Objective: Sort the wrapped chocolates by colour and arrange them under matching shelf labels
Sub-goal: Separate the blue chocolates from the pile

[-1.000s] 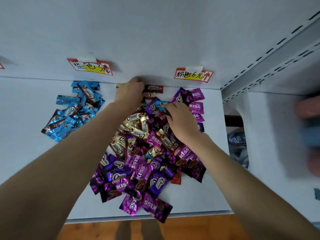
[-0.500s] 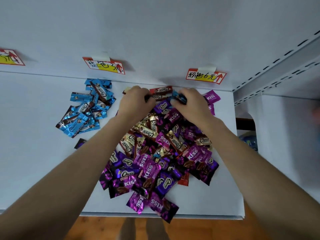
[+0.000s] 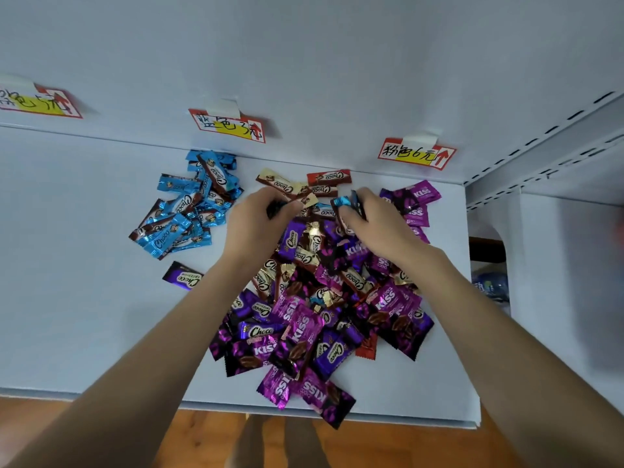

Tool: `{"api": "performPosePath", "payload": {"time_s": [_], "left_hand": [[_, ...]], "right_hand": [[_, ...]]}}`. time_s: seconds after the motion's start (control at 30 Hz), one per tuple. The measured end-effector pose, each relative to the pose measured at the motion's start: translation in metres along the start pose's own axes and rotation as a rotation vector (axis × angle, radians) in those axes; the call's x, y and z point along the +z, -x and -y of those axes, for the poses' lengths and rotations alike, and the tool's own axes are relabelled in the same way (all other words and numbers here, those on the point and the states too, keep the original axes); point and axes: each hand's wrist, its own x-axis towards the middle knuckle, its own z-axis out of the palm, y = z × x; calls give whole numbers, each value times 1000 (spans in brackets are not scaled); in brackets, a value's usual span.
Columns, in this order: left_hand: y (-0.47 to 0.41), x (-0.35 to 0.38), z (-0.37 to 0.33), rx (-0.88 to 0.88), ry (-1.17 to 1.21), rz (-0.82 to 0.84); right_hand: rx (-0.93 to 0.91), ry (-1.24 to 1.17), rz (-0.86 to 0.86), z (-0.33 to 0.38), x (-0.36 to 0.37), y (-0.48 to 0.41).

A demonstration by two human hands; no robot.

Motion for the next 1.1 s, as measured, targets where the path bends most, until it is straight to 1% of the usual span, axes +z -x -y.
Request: {"api": "performPosePath", "payload": {"time_s": [0.1, 0.17, 0.23, 0.3, 0.37, 0.43, 0.57, 0.67, 0.73, 0.87, 0.93, 1.0, 1.1], "left_hand": [[-7, 2, -5, 8, -74, 11], [-16, 6, -11, 24, -138, 47], [-26, 15, -17, 70, -246, 117], [-37, 28, -23, 146, -418, 188], [-46, 40, -27, 204, -609, 259], [-54, 46, -32, 207, -741, 347], [-62, 48, -37, 208, -790, 461], [-60, 48, -39, 230, -826, 497], [-60, 47, -38, 217, -811, 502], [-53, 44, -35, 208, -698, 431], [-46, 39, -32, 195, -556, 340], [-38, 31, -29, 172, -380, 250], [-24, 20, -27, 164, -146, 160]], "right_hand": [[59, -114, 0, -11, -6, 15], [127, -237, -61, -18, -10, 25], [191, -438, -143, -23, -13, 33], [254, -519, -202, -27, -17, 38], [291, -527, -217, -33, -19, 42], [287, -506, -227, -39, -19, 45], [291, -437, -250, -45, -20, 50], [263, -349, -227, -42, -16, 52], [215, -290, -180, -35, -12, 56], [55, -205, 16, -16, -1, 66], [-37, -121, 114, -6, 11, 71], [-123, 28, 185, 1, 24, 74], [-161, 281, 208, 2, 41, 76]]}}
